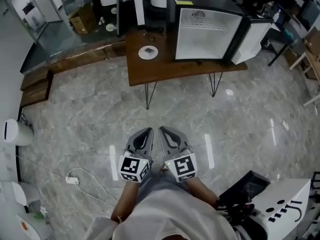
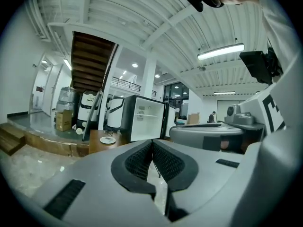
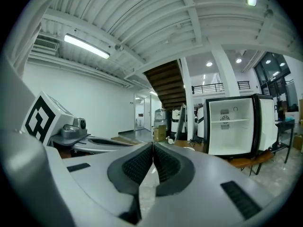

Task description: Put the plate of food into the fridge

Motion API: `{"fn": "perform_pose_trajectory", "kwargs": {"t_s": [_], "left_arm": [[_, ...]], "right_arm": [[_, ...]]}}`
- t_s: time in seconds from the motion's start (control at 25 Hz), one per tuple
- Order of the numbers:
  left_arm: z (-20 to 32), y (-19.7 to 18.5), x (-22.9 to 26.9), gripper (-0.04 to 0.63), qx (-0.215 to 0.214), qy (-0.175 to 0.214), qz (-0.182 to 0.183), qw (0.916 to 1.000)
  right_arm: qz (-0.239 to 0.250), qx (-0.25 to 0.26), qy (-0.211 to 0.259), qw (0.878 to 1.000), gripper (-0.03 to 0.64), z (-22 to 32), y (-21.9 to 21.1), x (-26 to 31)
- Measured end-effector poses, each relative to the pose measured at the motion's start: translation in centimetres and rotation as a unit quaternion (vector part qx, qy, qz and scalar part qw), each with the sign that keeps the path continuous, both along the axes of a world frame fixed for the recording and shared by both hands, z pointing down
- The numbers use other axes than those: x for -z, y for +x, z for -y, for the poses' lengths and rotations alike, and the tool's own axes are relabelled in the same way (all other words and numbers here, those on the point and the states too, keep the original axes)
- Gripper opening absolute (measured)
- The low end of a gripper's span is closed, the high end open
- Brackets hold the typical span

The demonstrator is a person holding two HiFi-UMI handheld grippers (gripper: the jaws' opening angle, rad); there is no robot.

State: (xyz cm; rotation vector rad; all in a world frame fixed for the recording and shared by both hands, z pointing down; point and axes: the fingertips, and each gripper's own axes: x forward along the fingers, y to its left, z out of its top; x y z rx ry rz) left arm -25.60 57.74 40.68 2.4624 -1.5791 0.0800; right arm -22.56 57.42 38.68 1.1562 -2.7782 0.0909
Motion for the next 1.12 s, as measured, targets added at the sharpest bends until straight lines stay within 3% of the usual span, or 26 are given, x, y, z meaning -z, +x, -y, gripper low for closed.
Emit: {"fn": "perform_pose_trajectory", "kwargs": {"t_s": [0.24,0.52,0.8,1.12], "left_arm": [[4.0,-0.6,-1.0,0.018,-0.003,-0.008,-0.009,0.9999],[10.0,-4.4,-0.8,0.018,-0.022,-0.008,-0.018,0.9996],[16.8,-11.1,0.7,0.018,-0.044,0.005,-0.028,0.9986],[22.5,-19.8,0.0,0.018,-0.083,-0.007,-0.029,0.9961]], "right_arm": [[-0.003,0.012,-0.013,1.000,0.018,3.7,-1.3,-1.4],[-0.007,0.001,-0.016,1.000,0.018,9.6,-5.3,-0.8],[-0.024,-0.003,-0.004,1.000,0.018,15.4,-12.4,0.5],[-0.040,-0.023,0.009,0.999,0.018,21.1,-21.9,0.6]]}}
